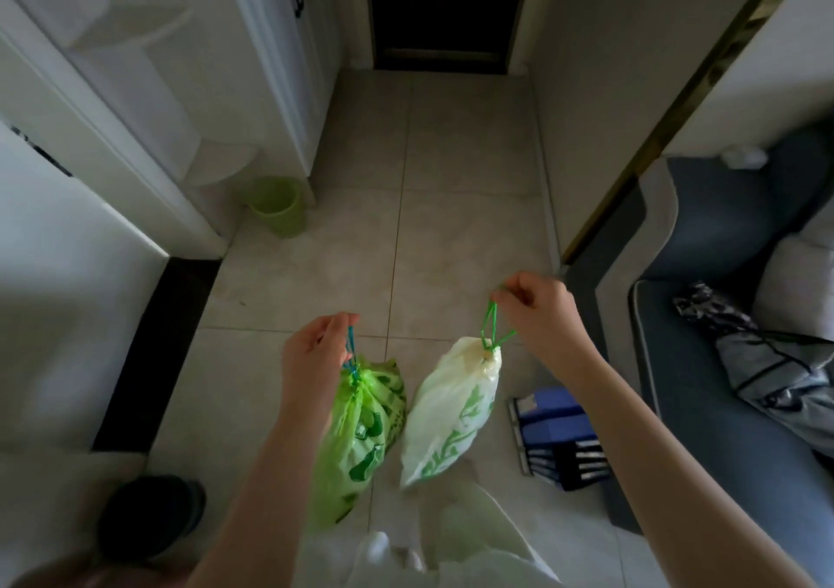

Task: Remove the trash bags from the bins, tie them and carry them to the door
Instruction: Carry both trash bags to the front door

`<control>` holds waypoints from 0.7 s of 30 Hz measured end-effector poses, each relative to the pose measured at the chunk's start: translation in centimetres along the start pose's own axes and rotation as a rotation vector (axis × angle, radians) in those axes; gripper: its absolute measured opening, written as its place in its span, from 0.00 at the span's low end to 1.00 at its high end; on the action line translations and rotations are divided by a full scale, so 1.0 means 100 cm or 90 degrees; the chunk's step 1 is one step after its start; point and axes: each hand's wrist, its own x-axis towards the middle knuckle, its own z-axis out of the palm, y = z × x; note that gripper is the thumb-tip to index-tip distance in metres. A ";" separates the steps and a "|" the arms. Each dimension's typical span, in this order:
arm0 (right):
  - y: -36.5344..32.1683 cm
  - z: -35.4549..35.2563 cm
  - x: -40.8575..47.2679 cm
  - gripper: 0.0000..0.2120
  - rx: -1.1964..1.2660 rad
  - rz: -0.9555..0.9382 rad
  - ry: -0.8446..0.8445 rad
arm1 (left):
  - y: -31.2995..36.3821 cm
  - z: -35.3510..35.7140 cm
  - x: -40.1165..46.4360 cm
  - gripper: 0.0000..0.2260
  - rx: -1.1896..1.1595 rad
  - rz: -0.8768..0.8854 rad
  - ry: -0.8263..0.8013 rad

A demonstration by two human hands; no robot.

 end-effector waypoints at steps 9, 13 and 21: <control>-0.020 -0.012 0.194 0.10 -0.002 -0.012 -0.035 | 0.049 0.081 0.163 0.13 -0.039 0.013 0.029; -0.027 -0.012 0.275 0.10 0.006 -0.005 -0.026 | 0.068 0.116 0.238 0.11 -0.044 0.016 0.029; -0.051 -0.004 0.437 0.08 -0.006 0.013 0.010 | 0.105 0.191 0.392 0.18 -0.026 0.004 -0.018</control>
